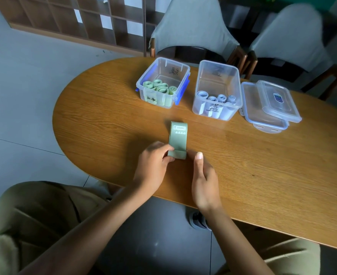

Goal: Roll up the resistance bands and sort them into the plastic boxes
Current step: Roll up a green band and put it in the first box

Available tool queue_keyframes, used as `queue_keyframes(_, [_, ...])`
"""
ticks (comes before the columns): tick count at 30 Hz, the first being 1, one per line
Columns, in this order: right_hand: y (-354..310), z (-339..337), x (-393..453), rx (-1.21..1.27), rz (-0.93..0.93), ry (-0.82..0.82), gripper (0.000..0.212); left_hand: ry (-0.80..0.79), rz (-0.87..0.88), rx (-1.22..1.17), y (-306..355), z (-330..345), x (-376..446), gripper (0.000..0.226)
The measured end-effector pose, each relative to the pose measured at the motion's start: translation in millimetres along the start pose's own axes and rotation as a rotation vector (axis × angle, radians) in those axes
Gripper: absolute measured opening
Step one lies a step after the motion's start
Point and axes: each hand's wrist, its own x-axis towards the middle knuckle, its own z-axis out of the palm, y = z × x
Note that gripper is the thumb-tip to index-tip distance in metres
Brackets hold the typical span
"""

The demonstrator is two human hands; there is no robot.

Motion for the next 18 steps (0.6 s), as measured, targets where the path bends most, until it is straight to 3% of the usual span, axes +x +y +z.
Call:
queue_keyframes(6, [-10.2, 7.8, -17.3, 0.152, 0.081, -0.018, 0.046, 0.018, -0.047, -0.024, 6.7, 0.2, -12.9, 0.029])
queue_keyframes(13, [-21.4, 15.0, -21.9, 0.2, 0.053, -0.047, 0.028, 0.022, -0.401, -0.301, 37.2, -7.7, -24.8, 0.04])
queue_keyframes(18, [-12.8, 17.3, -22.8, 0.164, 0.067, -0.065, 0.039, -0.007, -0.49, -0.421, 36.9, -7.5, -29.9, 0.047])
